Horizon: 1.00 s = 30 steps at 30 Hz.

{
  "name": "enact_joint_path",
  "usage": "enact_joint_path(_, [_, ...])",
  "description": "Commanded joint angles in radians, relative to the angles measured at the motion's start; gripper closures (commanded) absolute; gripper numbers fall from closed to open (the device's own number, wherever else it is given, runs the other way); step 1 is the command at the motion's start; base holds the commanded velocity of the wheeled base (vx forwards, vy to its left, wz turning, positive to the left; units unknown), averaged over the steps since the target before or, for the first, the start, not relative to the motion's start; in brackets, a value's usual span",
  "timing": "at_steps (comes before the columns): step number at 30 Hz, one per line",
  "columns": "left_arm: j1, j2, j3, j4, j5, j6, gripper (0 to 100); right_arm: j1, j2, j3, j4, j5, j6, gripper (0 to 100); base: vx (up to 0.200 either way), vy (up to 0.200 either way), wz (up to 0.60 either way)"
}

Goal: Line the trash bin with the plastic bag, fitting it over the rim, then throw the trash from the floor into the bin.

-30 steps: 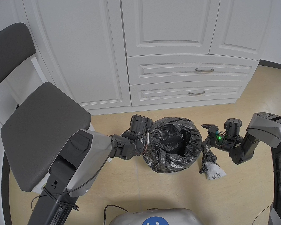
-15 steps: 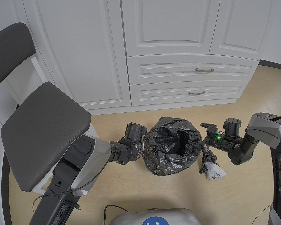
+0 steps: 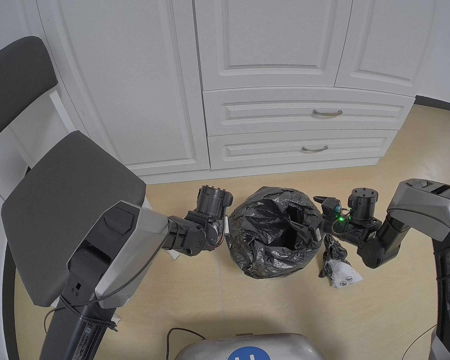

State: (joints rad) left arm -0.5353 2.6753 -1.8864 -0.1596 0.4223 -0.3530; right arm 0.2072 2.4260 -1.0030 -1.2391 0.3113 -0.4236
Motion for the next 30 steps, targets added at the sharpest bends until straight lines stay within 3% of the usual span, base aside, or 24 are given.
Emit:
enact_joint_path(1, [-0.008, -0.149, 0.179, 0.028, -0.008, -0.003, 0, 0.118, -0.048, 0.018, 0.024, -0.107, 0.105, 0, 0.000, 0.000, 0.00])
enact_joint_path(5, [-0.012, -0.218, 0.268, 0.026, -0.008, -0.006, 0, 0.129, -0.048, 0.017, 0.044, -0.159, 0.106, 0, 0.000, 0.000, 0.00])
enact_joint_path(6, [-0.014, -0.238, 0.291, 0.026, -0.008, -0.004, 0, 0.132, -0.050, 0.015, 0.067, -0.172, 0.105, 100, 0.000, 0.000, 0.00])
enact_joint_path(8, [-0.020, -0.267, 0.336, 0.026, -0.008, -0.003, 0, 0.138, -0.064, 0.004, 0.122, -0.193, 0.105, 100, 0.000, 0.000, 0.00])
enact_joint_path(15, [-0.087, -0.420, 0.589, -0.089, -0.010, 0.009, 0, 0.187, -0.151, -0.163, 0.567, -0.207, 0.132, 100, 0.000, 0.000, 0.00])
enact_joint_path(21, [-0.114, -0.506, 0.702, -0.133, -0.016, 0.006, 0, 0.236, -0.045, -0.272, 0.604, -0.210, 0.264, 100, 0.000, 0.000, 0.00])
enact_joint_path(30, [-0.123, -0.577, 0.800, -0.244, -0.014, 0.012, 0, 0.294, -0.013, -0.255, 0.639, -0.236, 0.266, 100, 0.000, 0.000, 0.00])
